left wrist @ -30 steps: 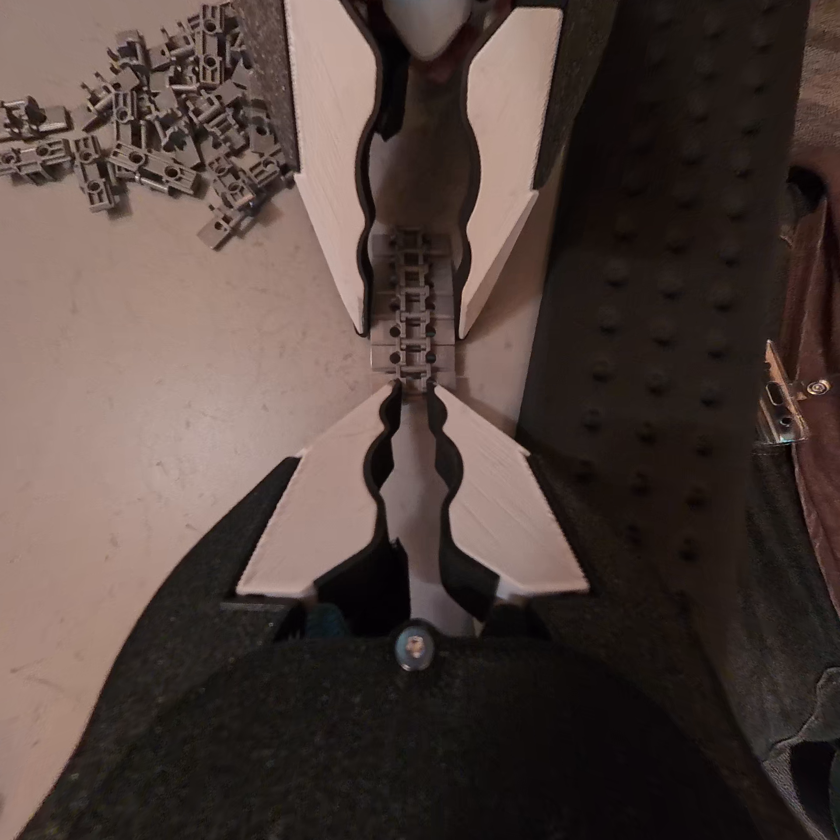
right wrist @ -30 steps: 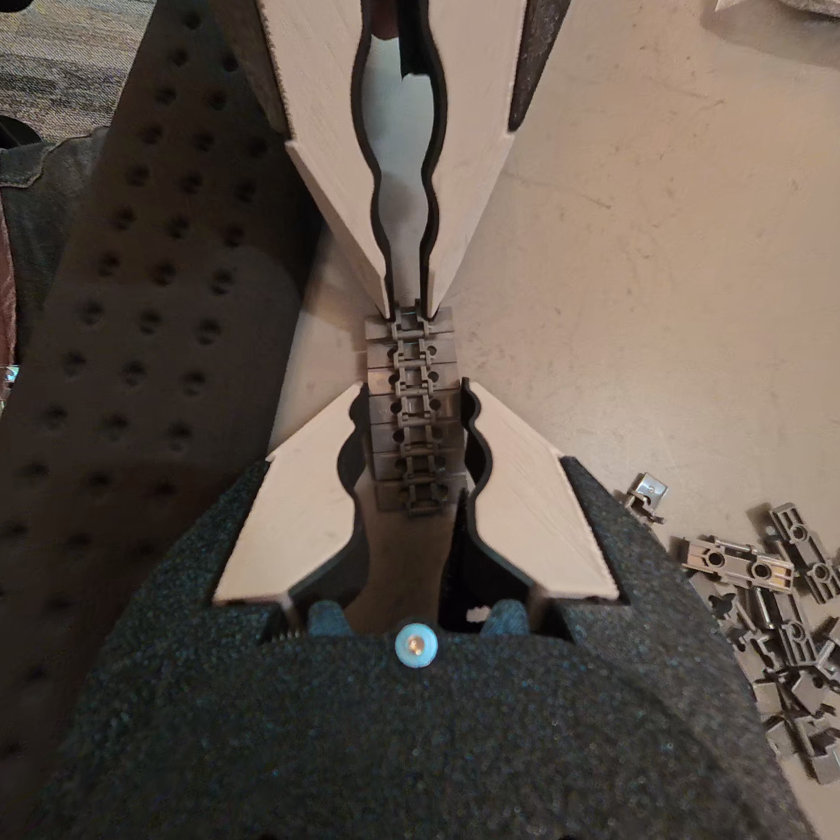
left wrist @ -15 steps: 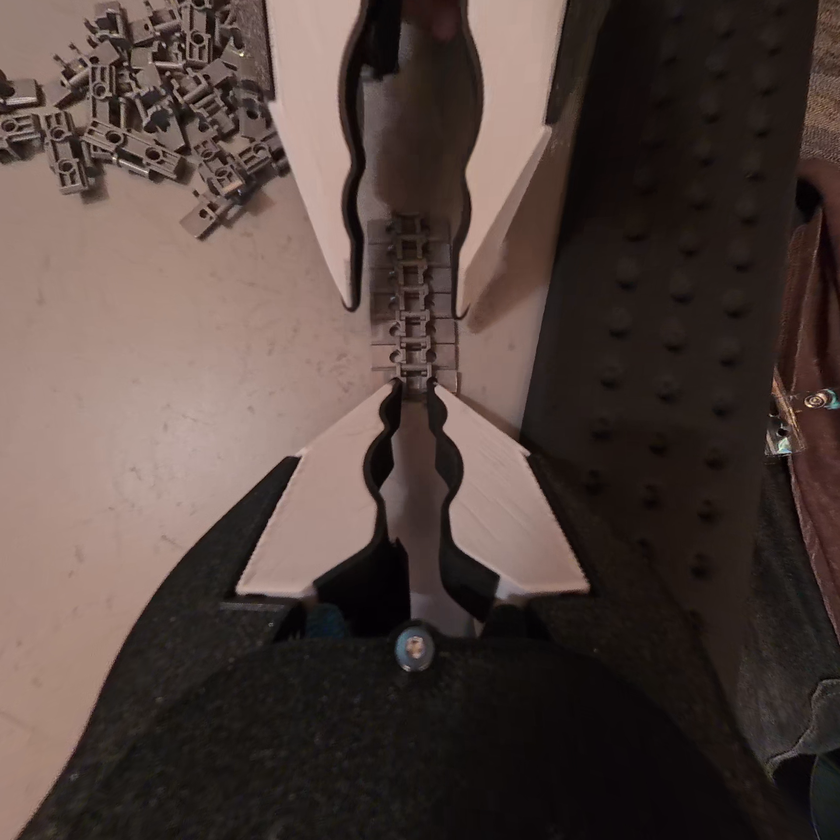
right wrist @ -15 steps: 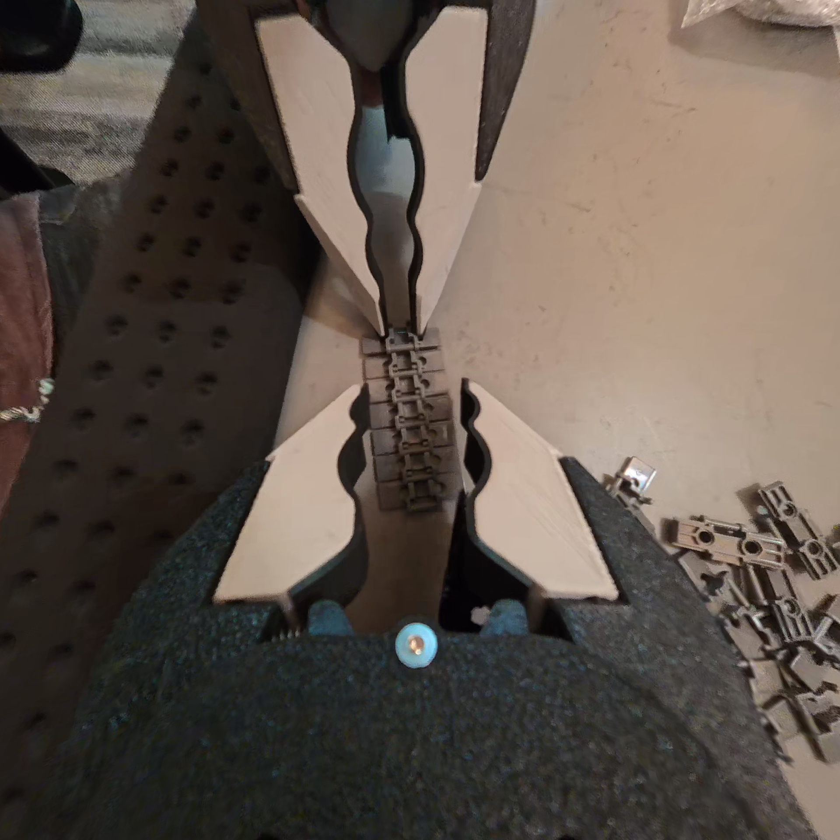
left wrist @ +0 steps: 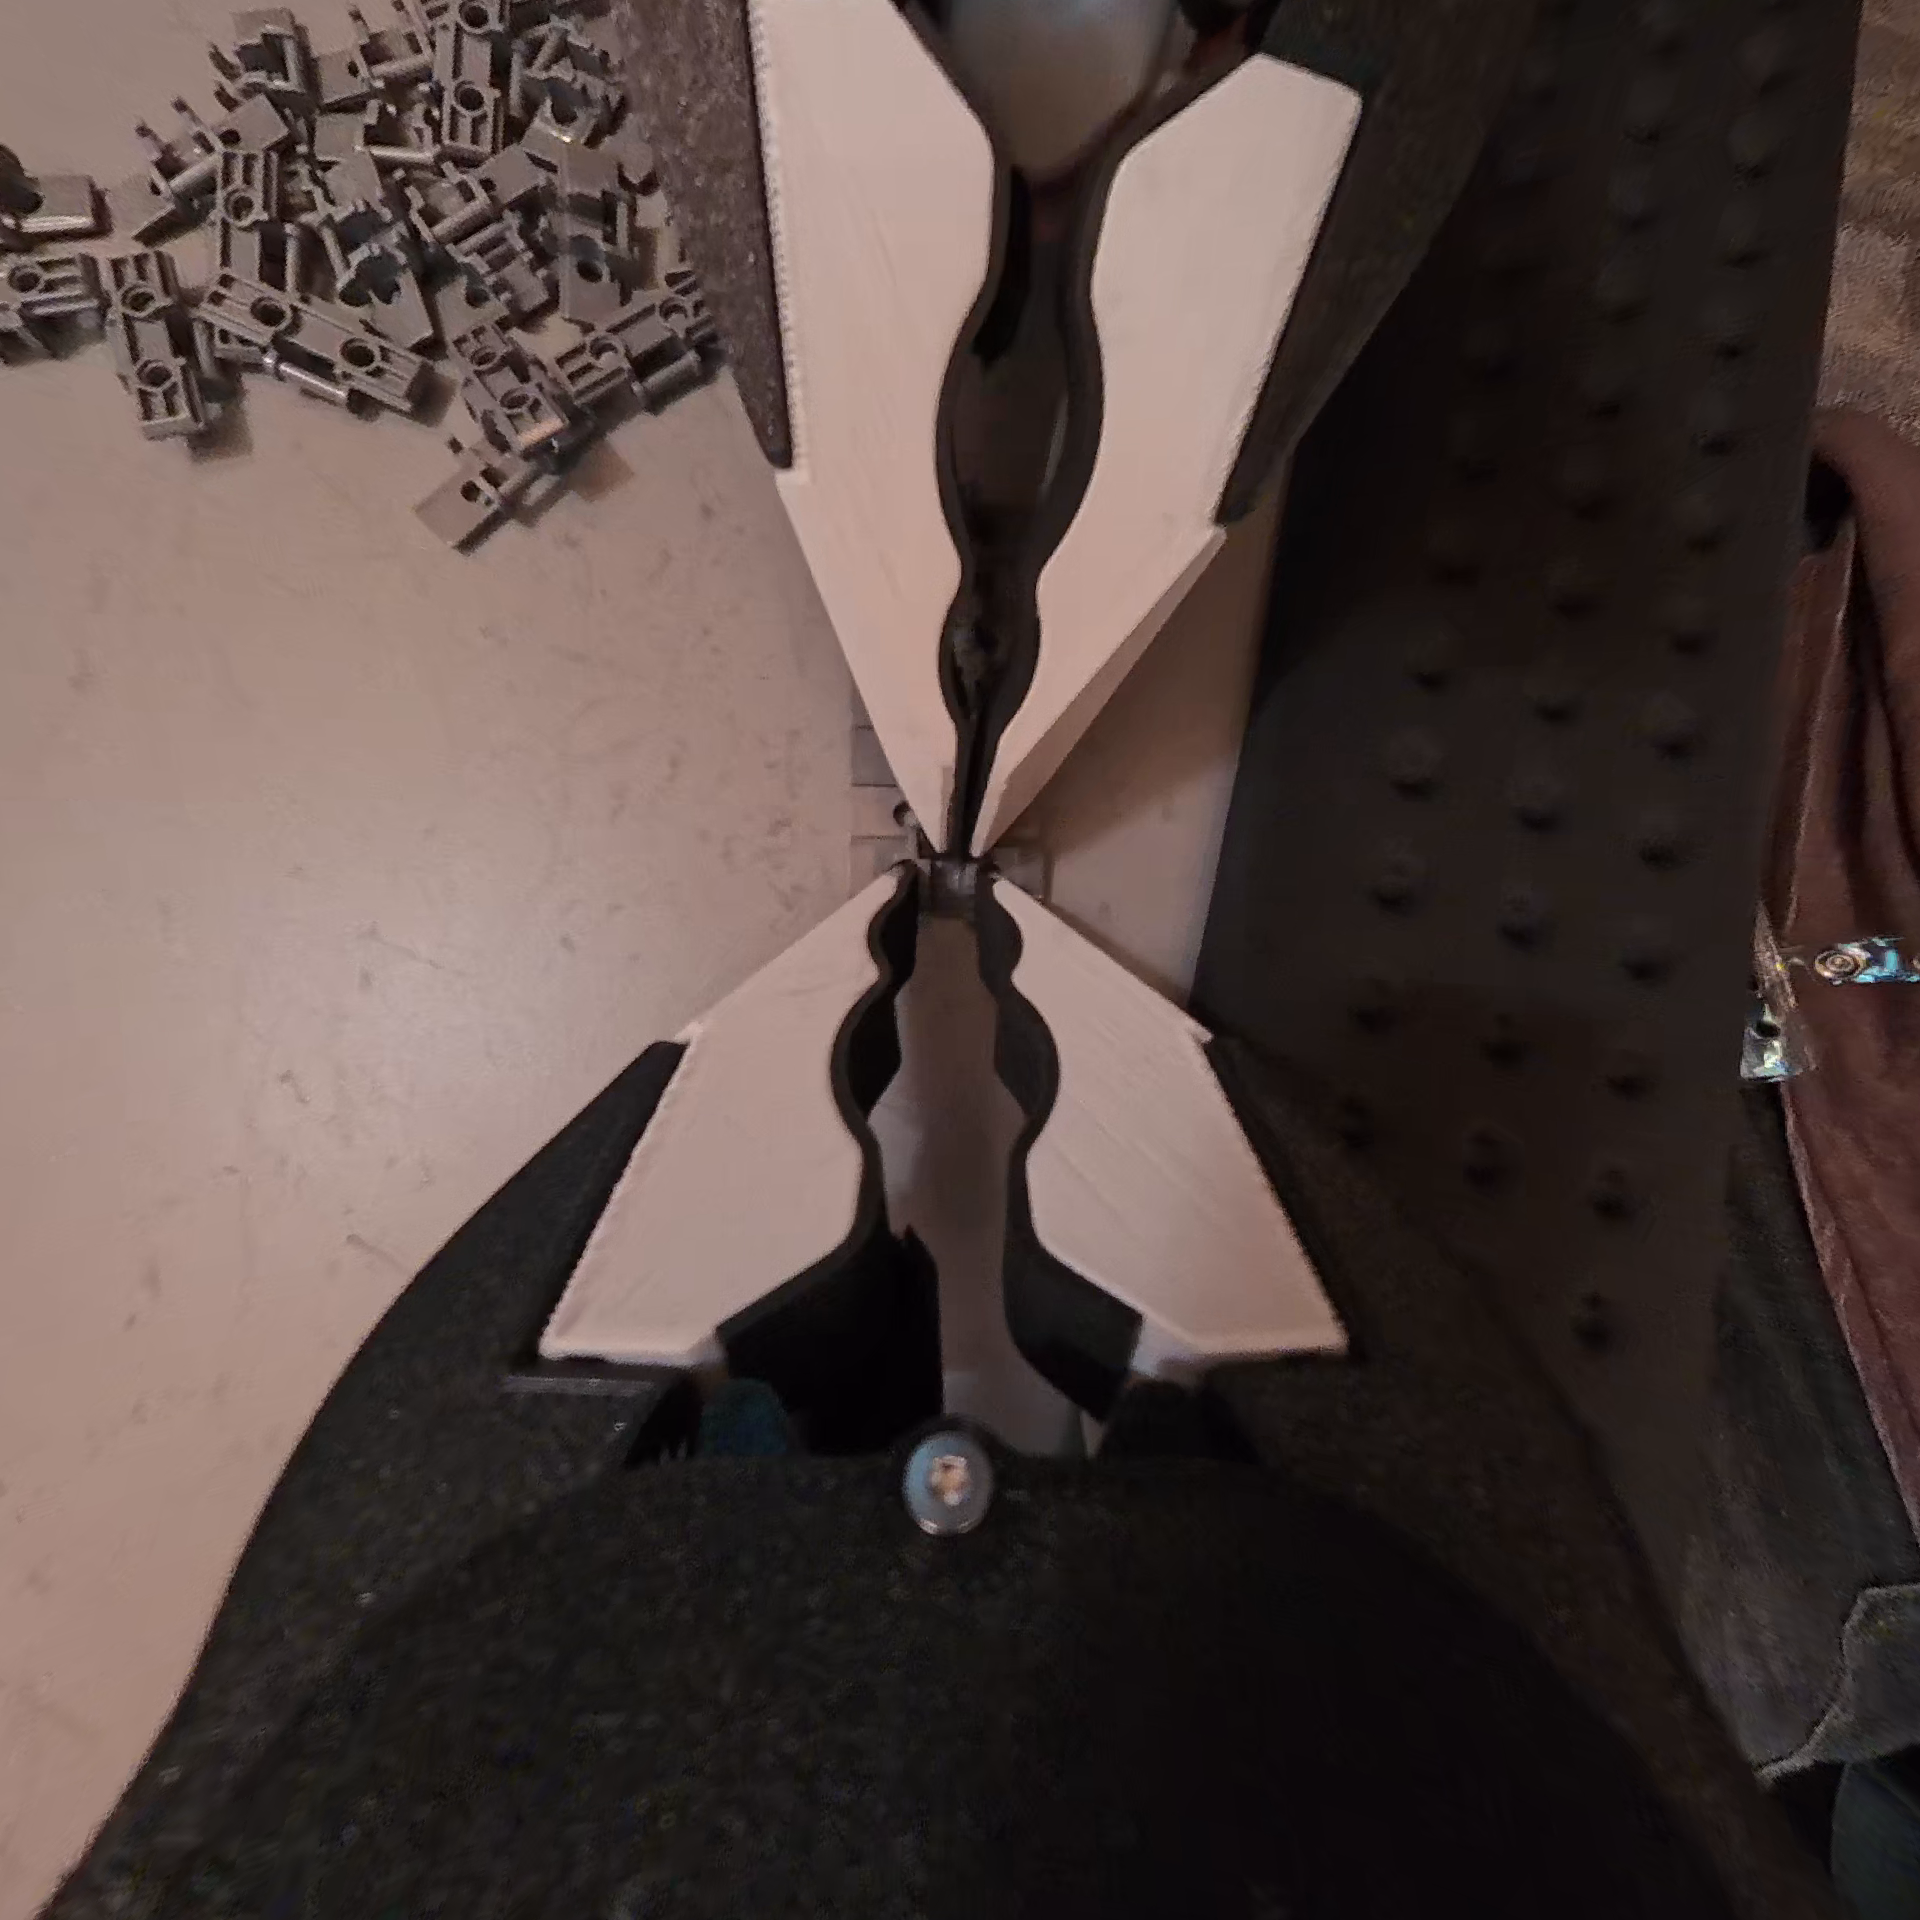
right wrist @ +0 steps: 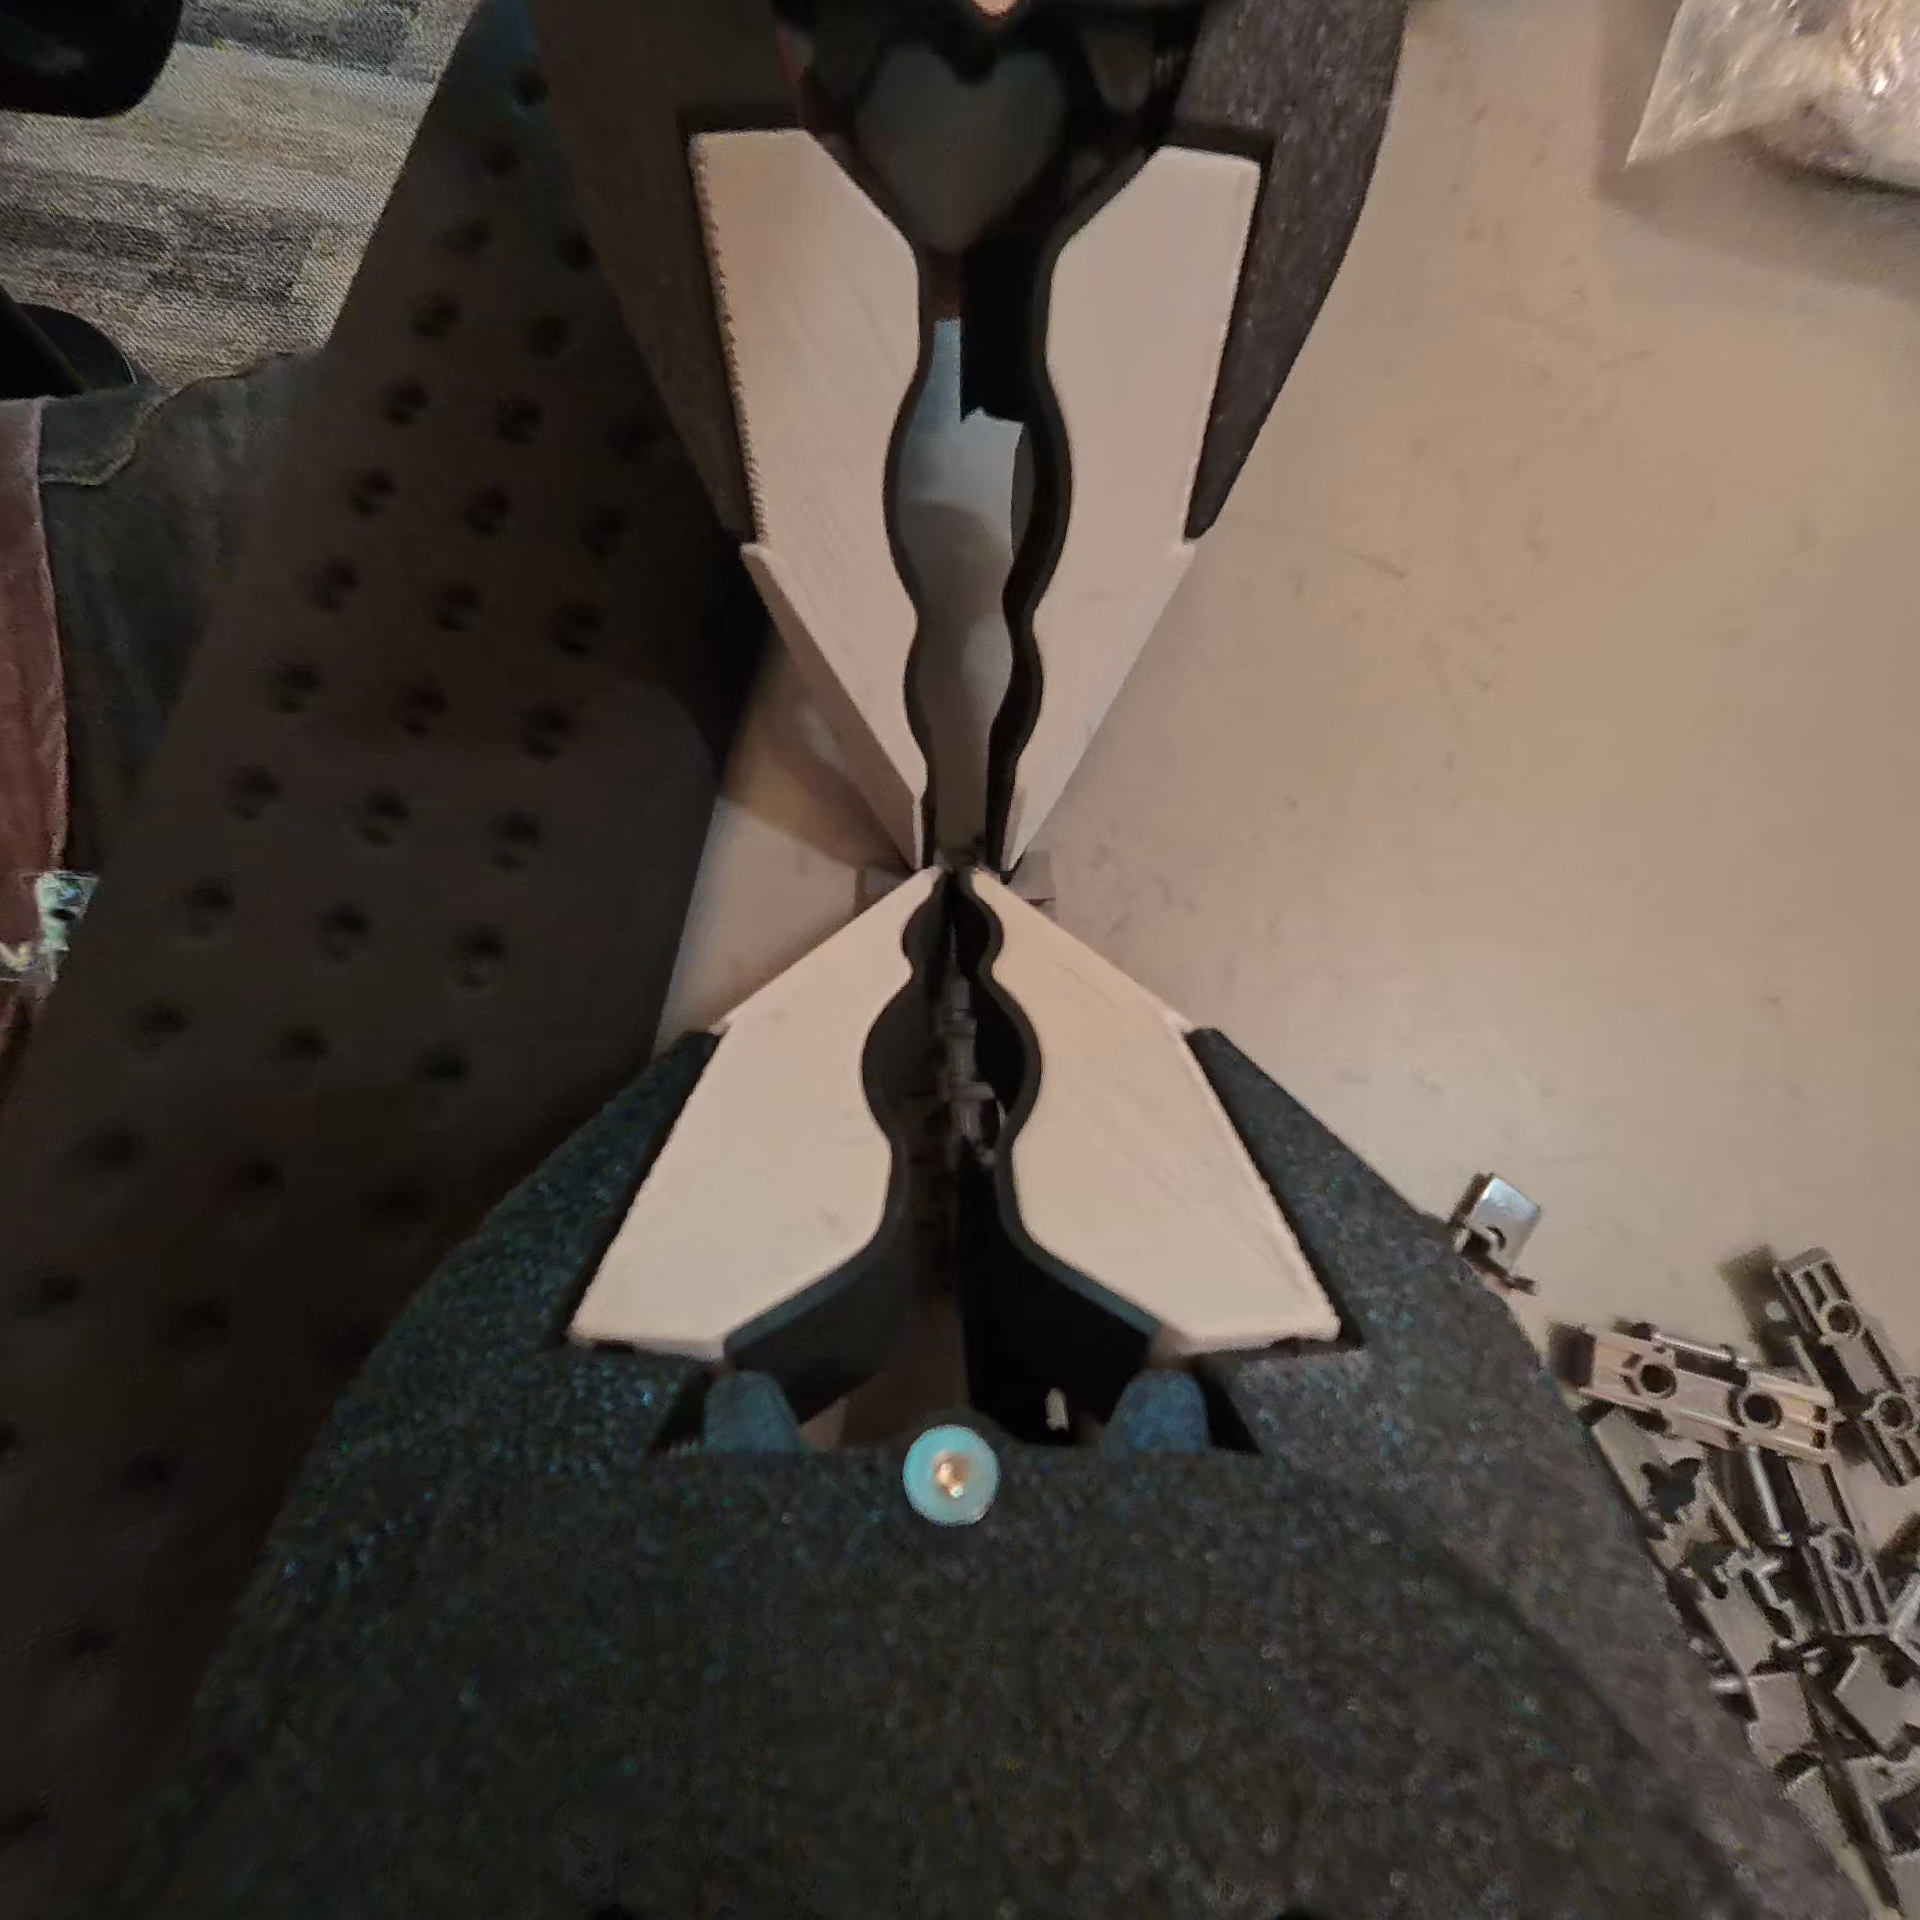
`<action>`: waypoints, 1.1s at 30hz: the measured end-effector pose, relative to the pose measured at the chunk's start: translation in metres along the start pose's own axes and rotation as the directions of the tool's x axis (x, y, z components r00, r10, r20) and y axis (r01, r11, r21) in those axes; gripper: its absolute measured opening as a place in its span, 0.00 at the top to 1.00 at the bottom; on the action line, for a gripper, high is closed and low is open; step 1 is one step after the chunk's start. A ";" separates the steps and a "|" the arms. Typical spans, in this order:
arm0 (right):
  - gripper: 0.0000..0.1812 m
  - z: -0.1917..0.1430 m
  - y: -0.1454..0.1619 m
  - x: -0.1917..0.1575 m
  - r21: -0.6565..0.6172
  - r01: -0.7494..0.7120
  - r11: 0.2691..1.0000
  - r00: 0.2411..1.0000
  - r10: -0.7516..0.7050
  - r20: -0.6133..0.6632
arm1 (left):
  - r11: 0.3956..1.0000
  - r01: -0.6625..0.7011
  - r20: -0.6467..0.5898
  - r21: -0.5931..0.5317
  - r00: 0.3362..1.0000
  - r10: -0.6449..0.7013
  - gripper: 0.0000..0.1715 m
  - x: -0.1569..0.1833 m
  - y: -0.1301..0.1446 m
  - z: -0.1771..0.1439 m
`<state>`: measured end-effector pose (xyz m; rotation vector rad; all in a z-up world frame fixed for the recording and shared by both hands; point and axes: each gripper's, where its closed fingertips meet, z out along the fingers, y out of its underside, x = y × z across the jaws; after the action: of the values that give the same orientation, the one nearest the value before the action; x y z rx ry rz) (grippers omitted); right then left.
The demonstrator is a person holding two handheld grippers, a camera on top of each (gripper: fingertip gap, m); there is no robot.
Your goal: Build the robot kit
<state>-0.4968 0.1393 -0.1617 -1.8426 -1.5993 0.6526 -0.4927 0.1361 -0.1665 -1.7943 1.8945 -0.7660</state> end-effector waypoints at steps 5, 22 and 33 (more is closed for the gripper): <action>1.00 0.002 0.001 0.000 -0.009 -0.164 0.986 0.984 0.164 0.073 | 1.000 0.011 -0.002 0.005 1.000 -0.011 0.94 0.000 0.000 0.000; 0.82 -0.011 0.002 -0.018 -0.043 0.065 0.997 0.997 -0.063 0.047 | 0.999 -0.004 -0.011 0.035 1.000 0.005 0.94 0.003 -0.003 0.003; 0.81 -0.007 0.009 -0.011 -0.155 0.230 0.961 0.955 -0.254 -0.155 | 0.997 0.073 -0.101 0.018 0.992 -0.070 0.94 0.001 -0.006 0.004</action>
<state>-0.4876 0.1272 -0.1632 -1.7057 -1.7505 0.2717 -0.4858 0.1346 -0.1660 -1.8508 1.8850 -0.9144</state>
